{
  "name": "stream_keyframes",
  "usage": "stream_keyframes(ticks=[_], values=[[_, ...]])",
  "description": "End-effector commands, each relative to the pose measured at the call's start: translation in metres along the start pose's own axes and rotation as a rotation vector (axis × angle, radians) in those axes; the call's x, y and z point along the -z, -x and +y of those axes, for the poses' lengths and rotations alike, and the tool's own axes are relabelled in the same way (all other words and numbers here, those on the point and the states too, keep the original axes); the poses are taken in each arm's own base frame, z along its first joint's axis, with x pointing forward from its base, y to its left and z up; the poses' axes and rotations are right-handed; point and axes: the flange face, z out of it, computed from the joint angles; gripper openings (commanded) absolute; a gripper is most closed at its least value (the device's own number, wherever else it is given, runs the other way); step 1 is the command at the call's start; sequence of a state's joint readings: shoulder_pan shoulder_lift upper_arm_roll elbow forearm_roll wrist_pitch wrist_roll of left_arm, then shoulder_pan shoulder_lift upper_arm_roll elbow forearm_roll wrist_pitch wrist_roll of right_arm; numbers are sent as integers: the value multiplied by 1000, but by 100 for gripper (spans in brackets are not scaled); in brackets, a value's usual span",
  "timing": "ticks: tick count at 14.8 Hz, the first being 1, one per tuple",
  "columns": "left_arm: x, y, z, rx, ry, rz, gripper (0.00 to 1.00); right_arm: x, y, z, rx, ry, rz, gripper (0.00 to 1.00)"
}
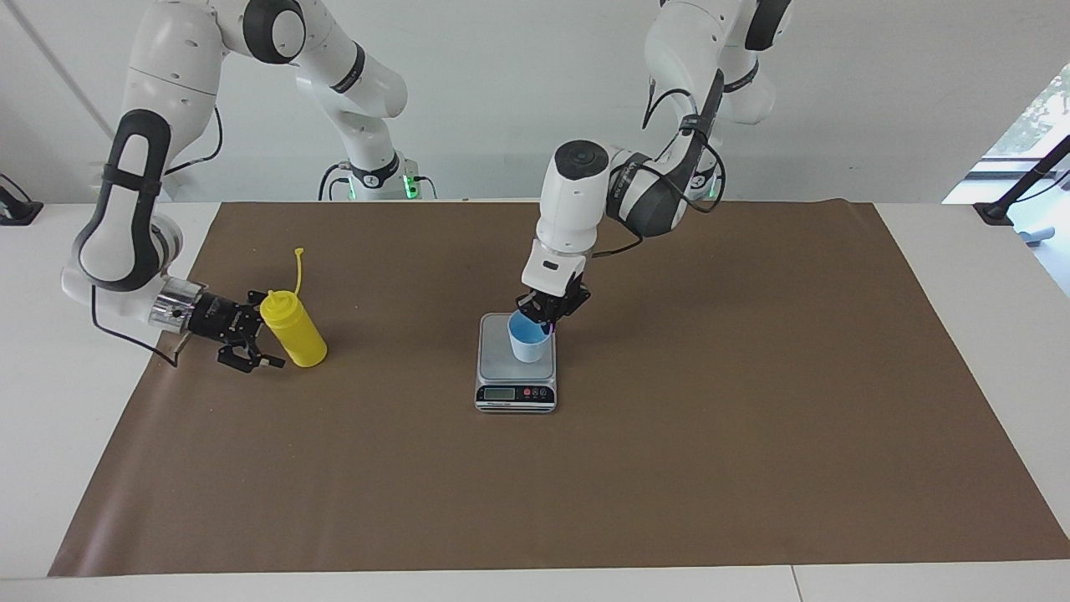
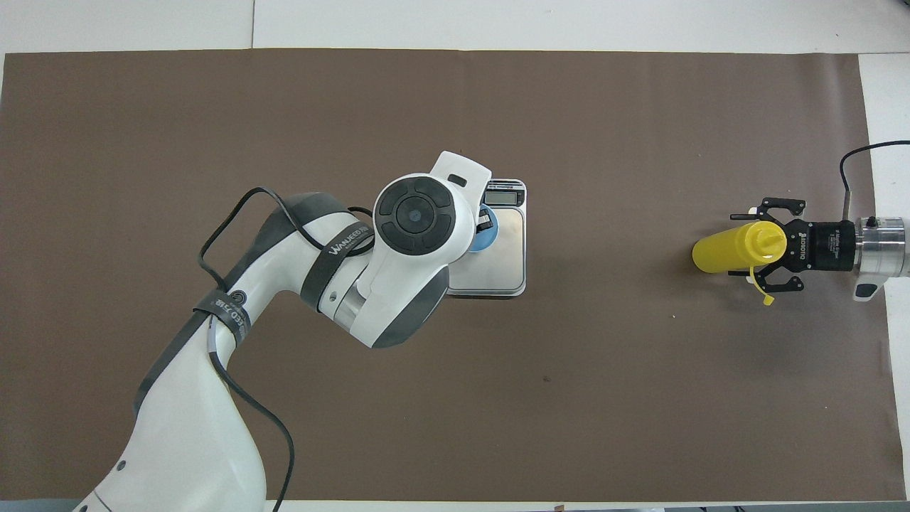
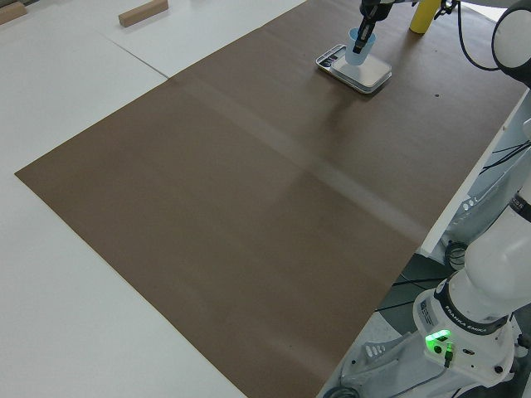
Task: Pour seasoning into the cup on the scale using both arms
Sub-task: 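Carry the blue cup with the left gripper onto the scale, then release the cup and withdraw the left gripper while the right gripper lifts the bottle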
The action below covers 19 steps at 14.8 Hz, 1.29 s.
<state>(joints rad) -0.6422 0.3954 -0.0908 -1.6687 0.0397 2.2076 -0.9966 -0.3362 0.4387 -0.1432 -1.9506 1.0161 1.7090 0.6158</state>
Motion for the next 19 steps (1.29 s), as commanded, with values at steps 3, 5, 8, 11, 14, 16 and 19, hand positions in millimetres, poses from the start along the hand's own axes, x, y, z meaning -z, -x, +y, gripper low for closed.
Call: stream_keyframes(ticks=[3, 5, 8, 11, 14, 16, 19], values=[[-6, 6, 7, -18, -36, 14, 77, -15, 5, 13, 16, -44, 10, 100], [-2, 7, 4, -23, -38, 14, 100, -15, 5, 14, 14, -47, 7, 100], [33, -1, -10, -4, -15, 40, 100, -19, 0, 20, 4, -56, 5, 100], [56, -9, -59, -6, -35, 46, 100, -25, 1, 20, 11, -53, 14, 100], [70, -23, -112, -103, -66, 42, 100, -24, 0, 20, 17, -56, 19, 100], [78, -42, -145, -132, -93, 29, 100, -22, 0, 20, 17, -58, 21, 95], [90, -75, -195, -215, -134, -13, 100, -21, -1, 20, 17, -61, 23, 67]])
